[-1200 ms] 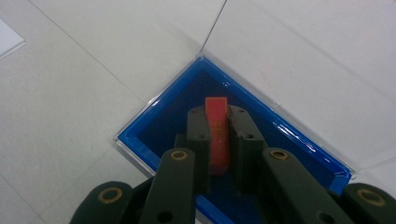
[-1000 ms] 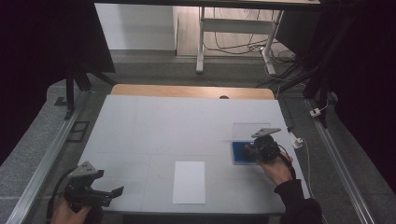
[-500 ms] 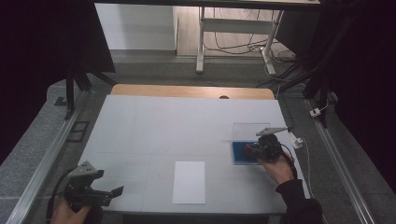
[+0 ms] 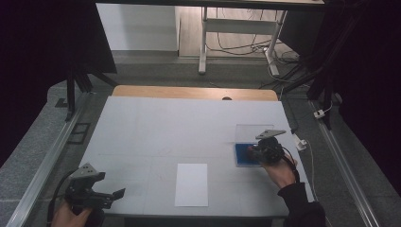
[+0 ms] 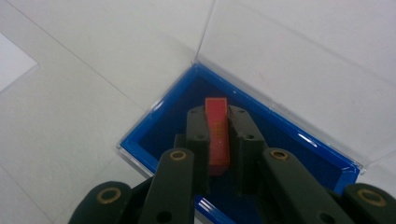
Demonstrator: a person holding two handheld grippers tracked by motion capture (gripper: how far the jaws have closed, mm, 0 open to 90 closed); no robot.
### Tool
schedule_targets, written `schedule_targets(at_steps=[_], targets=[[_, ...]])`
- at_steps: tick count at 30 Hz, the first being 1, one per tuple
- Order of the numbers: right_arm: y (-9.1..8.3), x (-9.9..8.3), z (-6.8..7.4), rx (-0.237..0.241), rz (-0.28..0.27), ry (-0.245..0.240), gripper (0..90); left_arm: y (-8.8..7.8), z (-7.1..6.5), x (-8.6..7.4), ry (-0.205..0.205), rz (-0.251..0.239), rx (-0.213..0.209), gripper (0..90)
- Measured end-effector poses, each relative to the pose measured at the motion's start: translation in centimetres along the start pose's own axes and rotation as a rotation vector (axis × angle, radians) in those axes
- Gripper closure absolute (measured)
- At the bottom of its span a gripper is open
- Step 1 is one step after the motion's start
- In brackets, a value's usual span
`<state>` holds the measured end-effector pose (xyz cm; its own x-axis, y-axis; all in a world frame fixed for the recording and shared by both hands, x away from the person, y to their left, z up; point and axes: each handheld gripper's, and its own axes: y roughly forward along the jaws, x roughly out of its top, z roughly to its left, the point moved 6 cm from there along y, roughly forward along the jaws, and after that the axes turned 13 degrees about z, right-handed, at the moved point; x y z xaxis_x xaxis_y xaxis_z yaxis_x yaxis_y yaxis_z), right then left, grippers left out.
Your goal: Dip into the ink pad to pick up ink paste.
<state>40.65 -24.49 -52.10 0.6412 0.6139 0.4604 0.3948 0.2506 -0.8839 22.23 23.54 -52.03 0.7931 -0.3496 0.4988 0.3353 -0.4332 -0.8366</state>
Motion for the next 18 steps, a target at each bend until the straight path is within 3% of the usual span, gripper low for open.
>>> schedule_targets(at_steps=[5,8,18], targets=[[-1.1,0.4,0.0,-0.010,-0.040,0.000,79.7,0.0,0.0,0.0,0.000,0.000,0.000,0.6],[-1.7,0.4,-0.5,-0.020,-0.060,0.025,79.8,0.0,0.0,0.0,-0.001,0.000,-0.001,0.6],[-1.2,-0.7,-2.3,-0.022,-0.038,0.077,79.7,0.0,0.0,0.0,0.001,0.001,-0.002,0.7]])
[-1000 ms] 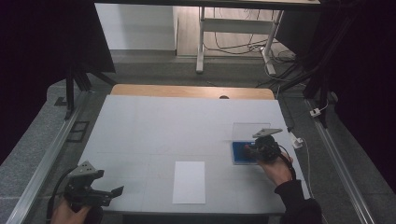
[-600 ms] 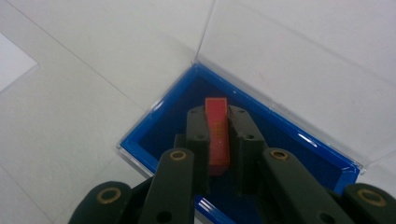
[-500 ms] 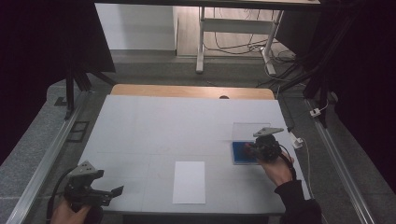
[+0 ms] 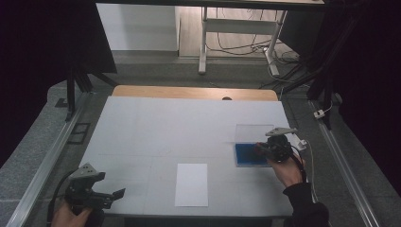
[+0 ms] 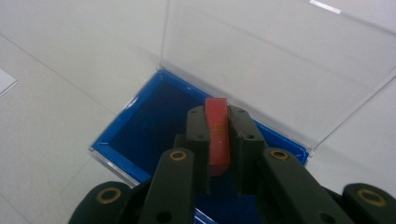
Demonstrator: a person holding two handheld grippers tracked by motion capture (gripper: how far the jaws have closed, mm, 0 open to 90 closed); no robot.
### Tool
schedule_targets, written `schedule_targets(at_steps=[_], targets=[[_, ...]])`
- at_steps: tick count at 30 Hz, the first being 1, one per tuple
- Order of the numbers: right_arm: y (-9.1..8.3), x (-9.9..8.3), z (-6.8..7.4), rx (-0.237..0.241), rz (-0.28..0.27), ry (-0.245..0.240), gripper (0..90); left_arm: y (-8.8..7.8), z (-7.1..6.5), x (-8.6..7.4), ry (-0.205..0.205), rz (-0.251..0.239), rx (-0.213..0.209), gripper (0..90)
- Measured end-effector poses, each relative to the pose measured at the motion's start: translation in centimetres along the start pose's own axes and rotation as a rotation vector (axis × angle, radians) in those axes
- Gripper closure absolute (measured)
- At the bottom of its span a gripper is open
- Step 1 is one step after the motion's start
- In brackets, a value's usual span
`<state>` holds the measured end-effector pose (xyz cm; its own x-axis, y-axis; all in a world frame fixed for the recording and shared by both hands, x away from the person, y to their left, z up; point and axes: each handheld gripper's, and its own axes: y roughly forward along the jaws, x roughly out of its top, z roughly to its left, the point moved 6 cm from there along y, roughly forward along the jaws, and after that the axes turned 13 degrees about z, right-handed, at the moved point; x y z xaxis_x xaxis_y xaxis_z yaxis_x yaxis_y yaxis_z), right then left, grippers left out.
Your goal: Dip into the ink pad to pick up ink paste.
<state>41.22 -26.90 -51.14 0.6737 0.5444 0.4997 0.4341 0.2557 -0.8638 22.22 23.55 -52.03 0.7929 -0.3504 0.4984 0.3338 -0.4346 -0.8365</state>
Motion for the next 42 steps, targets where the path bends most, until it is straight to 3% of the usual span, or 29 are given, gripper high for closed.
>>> schedule_targets(at_steps=[19,22,30,34,42], targets=[[1.1,-0.7,-1.1,0.070,0.028,0.079,80.1,0.0,0.0,0.0,-0.002,0.005,-0.007,0.8],[1.2,-0.6,-0.9,0.048,0.037,0.067,80.2,0.0,0.0,0.0,-0.002,0.006,-0.008,0.8],[1.3,-0.1,0.3,-0.068,0.082,-0.038,80.2,0.1,0.0,0.0,-0.001,0.011,-0.007,0.9],[1.4,0.0,0.9,-0.105,0.093,-0.065,80.2,0.1,0.0,0.0,-0.001,0.012,-0.008,0.9],[1.4,-0.2,0.1,-0.032,0.066,0.007,80.2,0.1,0.0,0.1,-0.001,0.013,-0.009,1.0]])
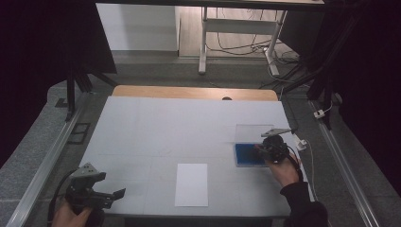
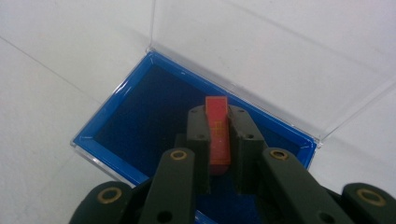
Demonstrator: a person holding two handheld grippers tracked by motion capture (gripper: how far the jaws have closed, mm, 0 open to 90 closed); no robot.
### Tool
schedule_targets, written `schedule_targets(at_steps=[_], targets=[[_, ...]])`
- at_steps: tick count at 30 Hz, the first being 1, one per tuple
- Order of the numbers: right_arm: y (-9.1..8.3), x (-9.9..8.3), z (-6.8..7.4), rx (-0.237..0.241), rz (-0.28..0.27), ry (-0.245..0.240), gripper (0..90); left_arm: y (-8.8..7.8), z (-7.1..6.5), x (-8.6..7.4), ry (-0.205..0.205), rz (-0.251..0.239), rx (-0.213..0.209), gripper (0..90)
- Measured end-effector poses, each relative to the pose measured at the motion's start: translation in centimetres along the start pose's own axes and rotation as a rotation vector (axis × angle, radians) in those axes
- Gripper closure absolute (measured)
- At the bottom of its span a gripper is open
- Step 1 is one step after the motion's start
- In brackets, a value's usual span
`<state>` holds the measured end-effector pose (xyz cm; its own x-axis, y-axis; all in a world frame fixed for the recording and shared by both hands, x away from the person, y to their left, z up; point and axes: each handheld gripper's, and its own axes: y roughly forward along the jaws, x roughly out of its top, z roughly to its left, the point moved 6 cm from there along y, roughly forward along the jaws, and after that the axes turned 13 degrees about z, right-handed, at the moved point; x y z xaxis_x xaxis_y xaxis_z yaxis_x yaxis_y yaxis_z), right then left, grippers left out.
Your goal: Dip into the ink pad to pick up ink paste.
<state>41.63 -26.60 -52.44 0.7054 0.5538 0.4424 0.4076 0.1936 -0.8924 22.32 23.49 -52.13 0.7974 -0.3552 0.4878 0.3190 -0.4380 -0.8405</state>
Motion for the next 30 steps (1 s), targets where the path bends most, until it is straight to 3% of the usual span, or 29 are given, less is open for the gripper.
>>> schedule_targets(at_steps=[8,18,30], targets=[[0.1,-0.4,-1.1,0.099,-0.036,0.086,80.3,0.0,0.0,0.0,0.000,-0.001,-0.001,1.0],[0.0,-0.1,0.0,-0.003,-0.013,0.003,80.1,0.0,0.0,0.0,0.000,-0.001,0.001,1.0],[-0.2,-0.2,0.0,-0.001,-0.025,-0.016,79.7,0.0,0.0,0.0,0.000,-0.004,-0.001,1.0]])
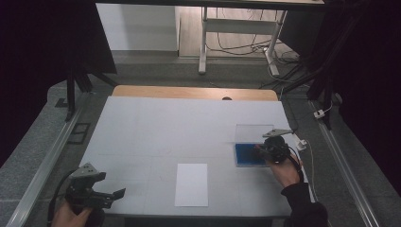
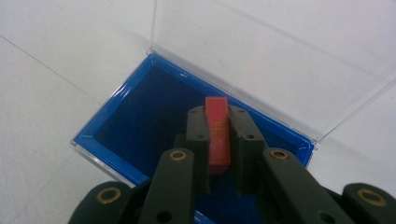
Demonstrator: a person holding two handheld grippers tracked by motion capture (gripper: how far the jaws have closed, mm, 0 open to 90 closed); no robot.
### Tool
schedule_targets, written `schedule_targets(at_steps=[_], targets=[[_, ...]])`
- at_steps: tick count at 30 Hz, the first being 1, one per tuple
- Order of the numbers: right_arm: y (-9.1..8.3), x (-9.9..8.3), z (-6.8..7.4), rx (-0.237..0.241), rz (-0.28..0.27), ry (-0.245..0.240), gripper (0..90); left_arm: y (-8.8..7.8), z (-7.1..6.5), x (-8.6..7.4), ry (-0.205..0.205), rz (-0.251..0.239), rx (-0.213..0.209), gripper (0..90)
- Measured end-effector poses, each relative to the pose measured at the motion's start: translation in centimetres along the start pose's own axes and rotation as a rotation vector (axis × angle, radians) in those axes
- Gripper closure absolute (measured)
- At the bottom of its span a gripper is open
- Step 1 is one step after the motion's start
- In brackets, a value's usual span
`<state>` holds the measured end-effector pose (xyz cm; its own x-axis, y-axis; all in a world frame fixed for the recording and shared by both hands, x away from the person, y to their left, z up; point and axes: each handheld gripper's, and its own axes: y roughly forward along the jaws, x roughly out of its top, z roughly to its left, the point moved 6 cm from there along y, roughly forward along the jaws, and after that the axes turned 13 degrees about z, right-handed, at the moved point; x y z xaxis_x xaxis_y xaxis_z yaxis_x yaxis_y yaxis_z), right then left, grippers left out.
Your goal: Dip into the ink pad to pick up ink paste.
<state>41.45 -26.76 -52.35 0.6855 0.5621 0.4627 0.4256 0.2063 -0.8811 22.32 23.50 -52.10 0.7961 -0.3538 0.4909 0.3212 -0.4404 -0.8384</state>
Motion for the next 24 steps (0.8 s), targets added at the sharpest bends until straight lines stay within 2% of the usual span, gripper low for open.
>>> schedule_targets(at_steps=[3,11,24], targets=[[-0.1,0.0,0.0,0.002,-0.003,0.000,79.7,0.0,0.0,0.0,0.000,0.000,0.000,1.0],[-1.2,0.3,0.5,0.025,-0.052,-0.005,79.6,0.0,0.0,0.0,0.000,-0.001,-0.002,1.0],[-2.9,0.5,1.5,0.078,-0.108,-0.011,79.7,0.0,0.0,0.0,0.002,-0.003,-0.004,1.0]])
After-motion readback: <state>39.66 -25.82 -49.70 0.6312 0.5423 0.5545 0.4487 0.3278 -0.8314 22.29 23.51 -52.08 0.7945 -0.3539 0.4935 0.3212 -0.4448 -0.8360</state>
